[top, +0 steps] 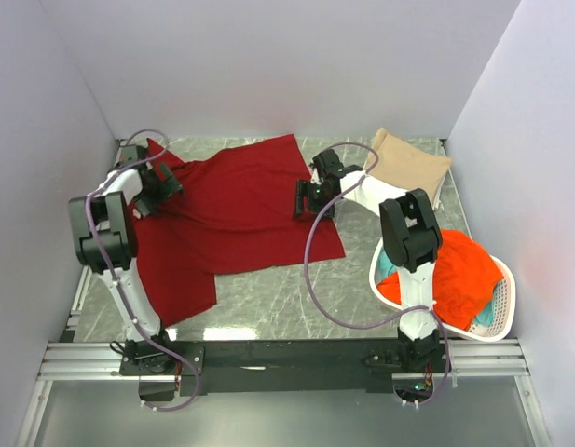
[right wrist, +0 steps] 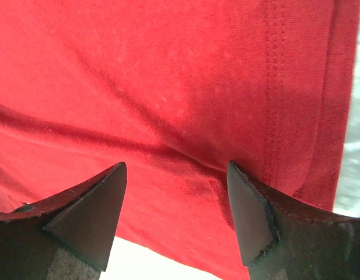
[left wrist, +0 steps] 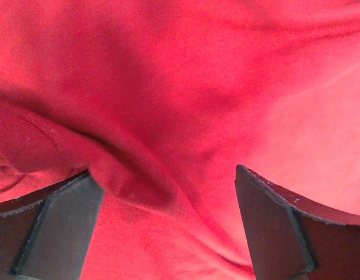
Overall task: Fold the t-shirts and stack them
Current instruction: Flatten the tshirt out
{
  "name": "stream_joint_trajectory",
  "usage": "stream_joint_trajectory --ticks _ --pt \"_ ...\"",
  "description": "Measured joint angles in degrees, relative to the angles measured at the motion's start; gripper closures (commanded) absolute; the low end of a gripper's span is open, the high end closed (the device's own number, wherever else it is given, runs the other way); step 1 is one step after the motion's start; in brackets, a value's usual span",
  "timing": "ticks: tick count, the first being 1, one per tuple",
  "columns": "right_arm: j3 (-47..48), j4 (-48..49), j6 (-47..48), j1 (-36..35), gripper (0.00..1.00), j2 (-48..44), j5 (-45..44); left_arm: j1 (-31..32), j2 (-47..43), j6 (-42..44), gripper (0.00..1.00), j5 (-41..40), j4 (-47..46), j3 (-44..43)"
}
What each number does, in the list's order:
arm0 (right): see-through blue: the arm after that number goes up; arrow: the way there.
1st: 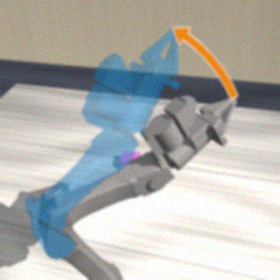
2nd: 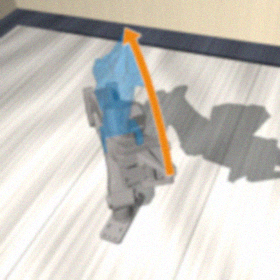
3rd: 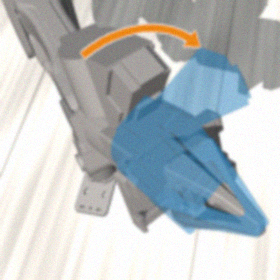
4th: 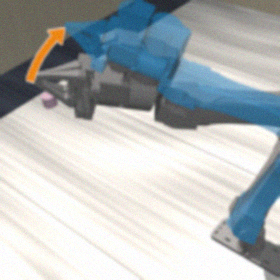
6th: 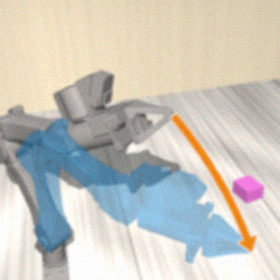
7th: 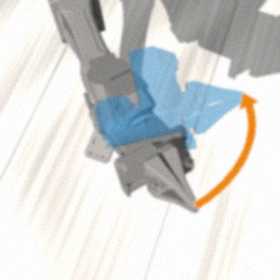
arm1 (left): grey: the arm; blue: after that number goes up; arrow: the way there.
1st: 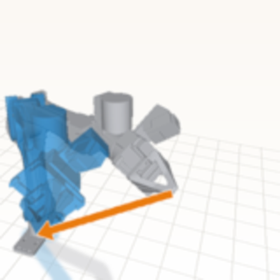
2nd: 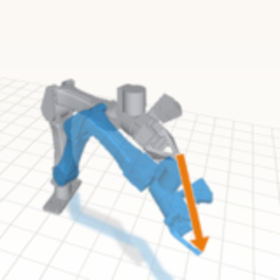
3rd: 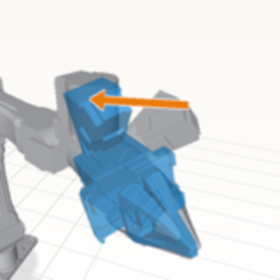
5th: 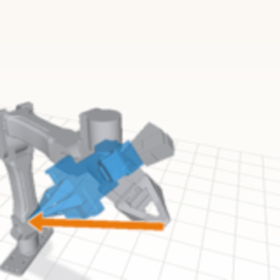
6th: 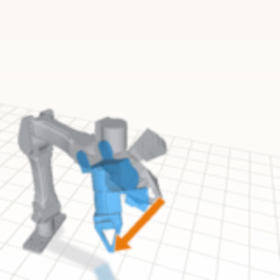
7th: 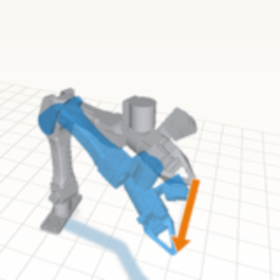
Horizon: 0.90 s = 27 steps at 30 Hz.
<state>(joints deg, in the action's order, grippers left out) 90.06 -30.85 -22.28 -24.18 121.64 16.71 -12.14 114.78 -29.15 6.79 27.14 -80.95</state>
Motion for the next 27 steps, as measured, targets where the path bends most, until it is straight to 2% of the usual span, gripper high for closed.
stream_joint_trajectory --ticks 6,14,23,27 --pt "-1.0 -1.0 -0.9 3.7 0.24 -0.7 1.0 5.3 7.5 0.3 0.03 -1.1 2.5 -11.6" --pt "-1.9 -3.7 -1.9 7.5 0.24 -1.6 0.2 8.5 15.0 1.0 0.03 -0.8 5.6 -23.9" --pt "-1.7 -8.4 -1.9 7.5 0.24 -2.5 -1.4 10.2 15.1 1.0 0.01 -1.1 6.8 -25.7" --pt "-1.6 -11.1 -1.7 7.1 0.24 -4.4 -2.4 10.3 9.0 0.9 0.00 -2.1 7.9 -22.4"
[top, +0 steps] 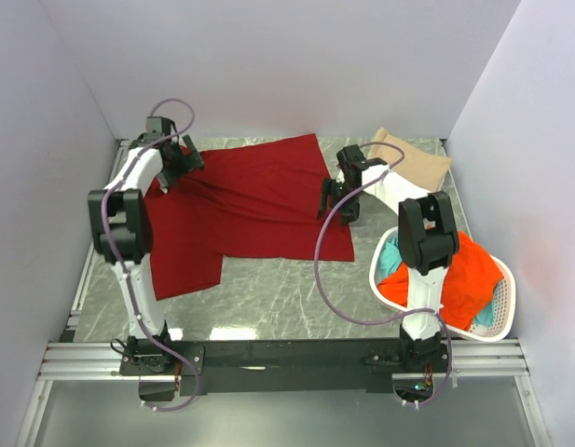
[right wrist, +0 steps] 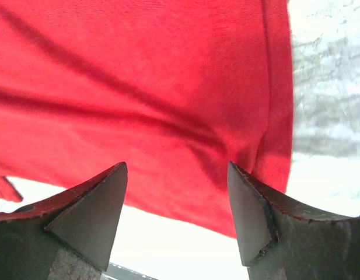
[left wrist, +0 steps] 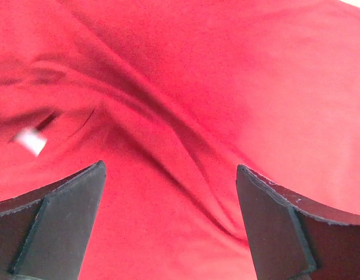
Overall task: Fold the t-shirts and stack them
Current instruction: Flatten the tshirt out
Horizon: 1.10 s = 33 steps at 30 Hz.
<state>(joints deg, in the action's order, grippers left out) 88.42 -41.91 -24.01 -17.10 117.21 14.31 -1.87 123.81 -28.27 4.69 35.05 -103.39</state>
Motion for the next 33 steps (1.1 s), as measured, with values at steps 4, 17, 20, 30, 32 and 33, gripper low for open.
stream_joint_trajectory --ticks 4,17,20,30,32,33 --pt "0.0 -0.3 0.1 -1.5 0.24 -3.5 -0.4 -0.3 -11.3 -1.0 0.01 -1.6 0.2 6.6" --pt "-0.5 4.1 -1.5 -8.2 0.25 -3.6 2.1 -10.8 -16.7 -4.1 0.00 5.1 -4.9 27.0" --pt "-0.5 5.0 -1.9 -8.1 0.25 -2.6 2.5 -11.8 -14.3 -4.4 0.00 6.4 -6.2 27.5" --pt "-0.1 5.9 -2.1 -8.1 0.25 0.8 3.0 -12.1 -9.3 -4.1 0.01 7.5 -8.0 22.9" --pt "0.5 5.7 -2.2 -8.0 0.25 2.4 3.1 -12.1 -7.8 -3.9 0.00 7.5 -7.9 20.8" --pt "0.8 5.7 -2.4 -8.0 0.25 3.2 3.2 -12.1 -7.0 -3.9 0.01 7.4 -7.7 19.6"
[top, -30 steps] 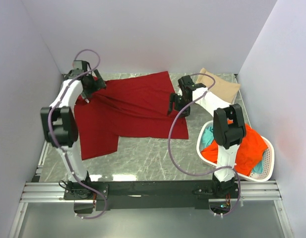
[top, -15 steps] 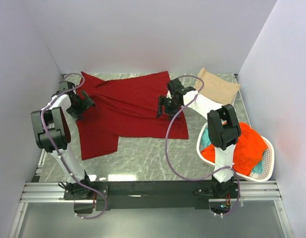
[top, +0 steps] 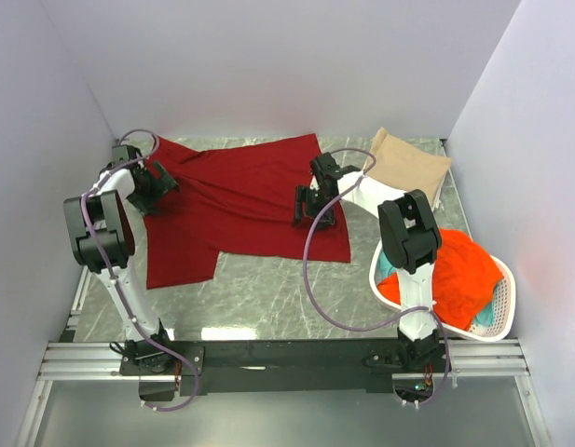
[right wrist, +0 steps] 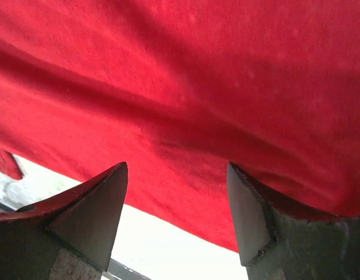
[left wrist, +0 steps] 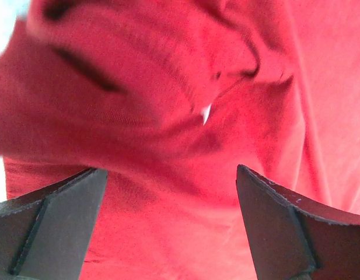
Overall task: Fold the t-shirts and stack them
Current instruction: Flatten the tshirt out
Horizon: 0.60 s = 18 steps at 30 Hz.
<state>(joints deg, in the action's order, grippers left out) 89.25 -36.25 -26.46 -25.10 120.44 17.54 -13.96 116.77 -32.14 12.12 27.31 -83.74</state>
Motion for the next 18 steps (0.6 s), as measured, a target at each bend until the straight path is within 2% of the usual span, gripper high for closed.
stream_joint_trajectory --ticks 7,12,15,18 --pt "5.7 -1.5 -0.7 0.2 0.25 3.5 0.7 0.0 5.0 0.8 0.01 -0.1 0.9 -7.6" --pt "10.7 -3.5 -0.4 0.4 0.25 5.4 1.7 0.4 5.3 2.4 0.00 0.0 0.8 -8.7" --pt "13.8 -5.0 0.3 0.6 0.25 5.7 2.6 0.7 1.9 3.4 0.01 -0.8 0.4 -5.3" --pt "16.2 -5.5 0.9 0.8 0.25 5.4 3.4 0.8 -6.9 4.2 0.00 -3.4 0.9 2.4"
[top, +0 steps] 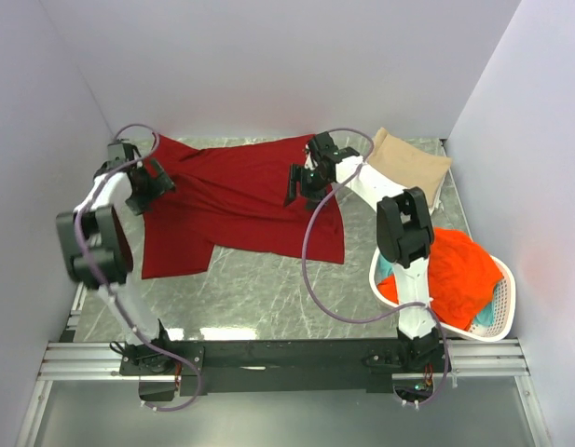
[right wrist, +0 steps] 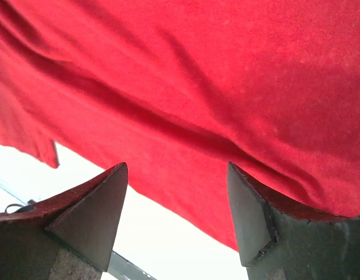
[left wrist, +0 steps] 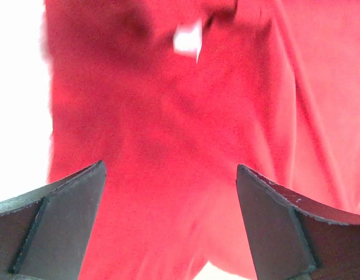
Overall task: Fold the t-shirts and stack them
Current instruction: Flatten the tshirt out
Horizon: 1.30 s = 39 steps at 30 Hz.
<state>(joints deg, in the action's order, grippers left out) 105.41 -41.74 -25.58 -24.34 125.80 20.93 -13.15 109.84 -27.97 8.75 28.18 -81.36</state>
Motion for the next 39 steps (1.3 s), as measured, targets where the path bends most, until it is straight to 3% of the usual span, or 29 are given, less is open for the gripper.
stream_joint_trajectory --ticks 6,10,14,20,39 --pt "-2.4 0.2 0.2 1.0 0.25 -5.5 1.5 0.1 -24.6 -0.2 0.07 -13.0 4.5 14.0" --pt "-7.7 0.6 0.1 2.5 0.25 -12.2 2.2 -0.8 -32.3 -1.3 0.17 -20.4 8.5 20.4" --pt "-13.2 2.0 0.1 3.2 0.25 -17.5 2.3 -3.2 -32.7 -2.6 0.33 -22.1 11.1 25.8" --pt "-19.8 3.1 -0.1 3.2 0.25 -21.2 2.3 -4.8 -29.9 -3.4 0.47 -20.4 12.7 28.7" --pt "-26.1 6.2 -0.6 4.7 0.25 -26.3 2.0 -4.8 -18.0 -3.2 0.54 -18.4 12.2 28.7"
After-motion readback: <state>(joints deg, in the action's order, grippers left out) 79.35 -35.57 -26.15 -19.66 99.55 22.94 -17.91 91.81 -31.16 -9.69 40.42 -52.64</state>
